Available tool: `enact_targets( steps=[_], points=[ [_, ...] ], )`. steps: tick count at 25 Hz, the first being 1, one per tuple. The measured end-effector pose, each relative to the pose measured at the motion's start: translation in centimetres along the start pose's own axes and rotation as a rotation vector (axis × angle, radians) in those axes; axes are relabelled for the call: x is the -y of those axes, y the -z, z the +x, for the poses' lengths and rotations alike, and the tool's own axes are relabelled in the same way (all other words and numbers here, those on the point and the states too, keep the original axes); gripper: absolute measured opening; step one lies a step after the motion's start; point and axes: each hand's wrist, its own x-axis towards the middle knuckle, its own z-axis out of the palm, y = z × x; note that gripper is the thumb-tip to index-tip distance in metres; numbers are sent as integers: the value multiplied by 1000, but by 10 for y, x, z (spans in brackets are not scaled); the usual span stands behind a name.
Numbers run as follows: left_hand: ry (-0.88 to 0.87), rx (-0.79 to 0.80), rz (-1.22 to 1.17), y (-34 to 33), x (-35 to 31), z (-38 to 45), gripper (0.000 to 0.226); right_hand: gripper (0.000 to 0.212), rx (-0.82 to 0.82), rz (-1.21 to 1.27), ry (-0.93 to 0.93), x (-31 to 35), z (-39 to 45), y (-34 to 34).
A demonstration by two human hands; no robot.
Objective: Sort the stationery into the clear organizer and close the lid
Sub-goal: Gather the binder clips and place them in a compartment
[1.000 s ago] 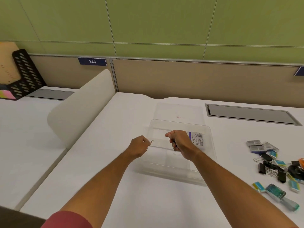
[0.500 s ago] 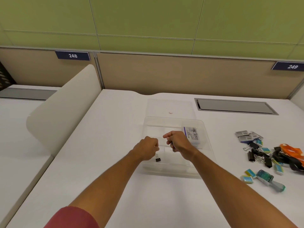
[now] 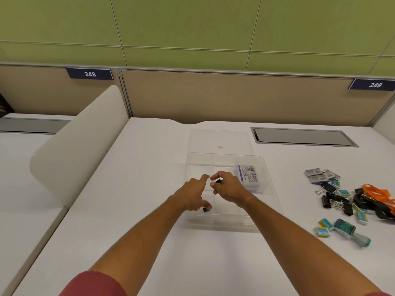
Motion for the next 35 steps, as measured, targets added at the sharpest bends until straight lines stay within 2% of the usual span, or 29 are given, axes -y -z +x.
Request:
enact_targets(
  steps=[3, 5, 10, 14, 18, 25, 32, 35],
  points=[
    [-22, -19, -35, 1, 1, -3, 107, 10, 6, -66, 21, 1, 1, -1],
    [-31, -16, -56, 2, 3, -3, 101, 6, -1, -87, 37, 2, 3, -2],
    [-61, -47, 45, 5, 15, -6, 85, 21, 74, -202, 80, 3, 3, -5],
    [-113, -277, 184, 12, 29, -10, 59, 33, 147, -351, 148, 11, 2, -12],
    [-127, -402, 355, 11, 42, -12, 67, 37, 203, -453, 189, 20, 2, -21],
    [47, -363, 476, 5, 59, -12, 75, 24, 157, -393, 144, 24, 5, -27],
    [79, -363, 451, 8, 61, -14, 70, 31, 179, -258, 74, 26, 8, -33],
    [91, -354, 433, 10, 61, -14, 70, 18, 154, -287, 89, 24, 10, -34]
  ],
)
